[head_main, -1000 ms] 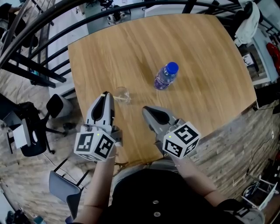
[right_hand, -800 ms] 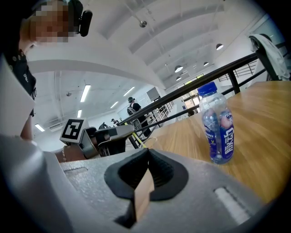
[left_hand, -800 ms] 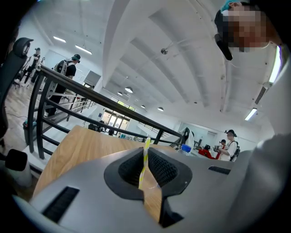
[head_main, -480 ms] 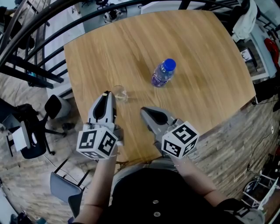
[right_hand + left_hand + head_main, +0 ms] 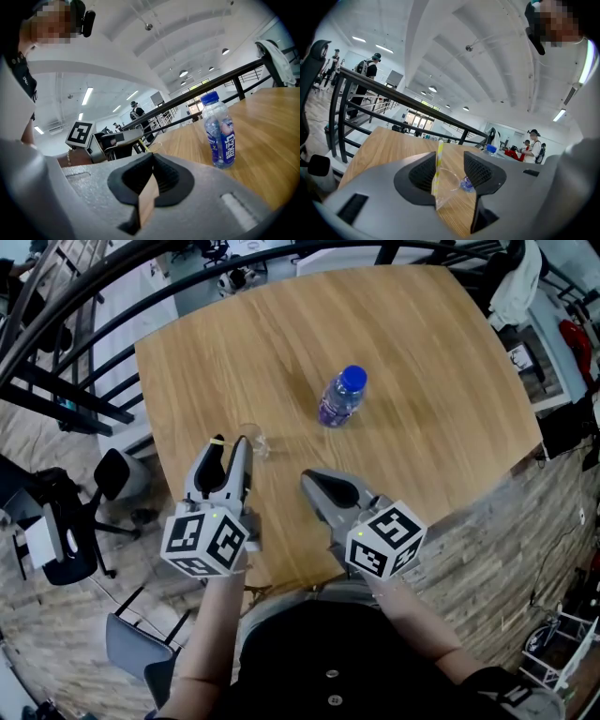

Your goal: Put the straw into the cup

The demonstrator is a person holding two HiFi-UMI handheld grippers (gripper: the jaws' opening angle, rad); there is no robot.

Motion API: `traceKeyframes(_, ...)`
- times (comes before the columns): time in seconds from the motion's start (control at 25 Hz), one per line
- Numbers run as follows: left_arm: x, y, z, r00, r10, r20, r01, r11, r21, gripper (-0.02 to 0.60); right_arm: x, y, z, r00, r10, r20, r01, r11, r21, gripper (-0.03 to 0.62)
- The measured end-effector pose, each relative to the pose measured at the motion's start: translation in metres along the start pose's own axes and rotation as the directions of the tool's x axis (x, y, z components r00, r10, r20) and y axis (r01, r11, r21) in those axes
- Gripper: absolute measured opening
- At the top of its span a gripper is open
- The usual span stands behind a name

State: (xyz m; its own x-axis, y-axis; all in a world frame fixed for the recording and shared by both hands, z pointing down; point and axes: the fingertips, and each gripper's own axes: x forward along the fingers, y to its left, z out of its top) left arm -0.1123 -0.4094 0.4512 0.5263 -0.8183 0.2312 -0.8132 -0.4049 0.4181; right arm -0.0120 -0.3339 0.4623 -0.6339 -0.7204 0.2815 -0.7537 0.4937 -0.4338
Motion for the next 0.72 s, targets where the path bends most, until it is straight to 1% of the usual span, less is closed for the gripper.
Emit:
traceKeyframes(0.08, -0.002, 0.001, -0.001, 1.0, 0.006, -0.008, -0.007, 1.0, -0.003, 0.207, -0.003, 0.001, 0.001, 1.0, -0.001, 0.003, 0.001, 1.0, -0.004, -0.002)
traceKeyframes(0.16, -0.005, 0.003, 0.001, 1.0, 0.018, -0.013, -0.018, 1.0, -0.01, 0.224, -0.004, 0.003, 0.003, 1.0, 0.003, 0.007, -0.003, 1.0, -0.01, -0.002)
traceKeyframes(0.28, -0.015, 0.005, 0.005, 0.999, 0.032, 0.0, -0.032, 0.999, -0.017, 0.225, -0.005, 0.008, 0.009, 1.0, 0.013, 0.018, -0.013, 1.0, -0.024, -0.002)
traceKeyframes(0.4, -0.028, 0.0, 0.009, 0.999, 0.031, 0.019, -0.03, 0.999, -0.014, 0.225, -0.01, 0.013, 0.018, 0.999, 0.029, 0.036, -0.027, 0.999, -0.045, -0.002)
traceKeyframes(0.6, -0.05, -0.014, 0.02, 0.998, -0.004, 0.066, 0.003, 1.0, 0.01, 0.225, -0.021, 0.027, 0.037, 0.995, 0.075, 0.068, -0.069, 0.993, -0.092, -0.002)
traceKeyframes(0.72, -0.063, -0.025, 0.025, 0.996, -0.024, 0.087, 0.02, 0.999, 0.041, 0.208, -0.027, 0.034, 0.048, 0.992, 0.085, 0.089, -0.075, 0.991, -0.112, -0.002)
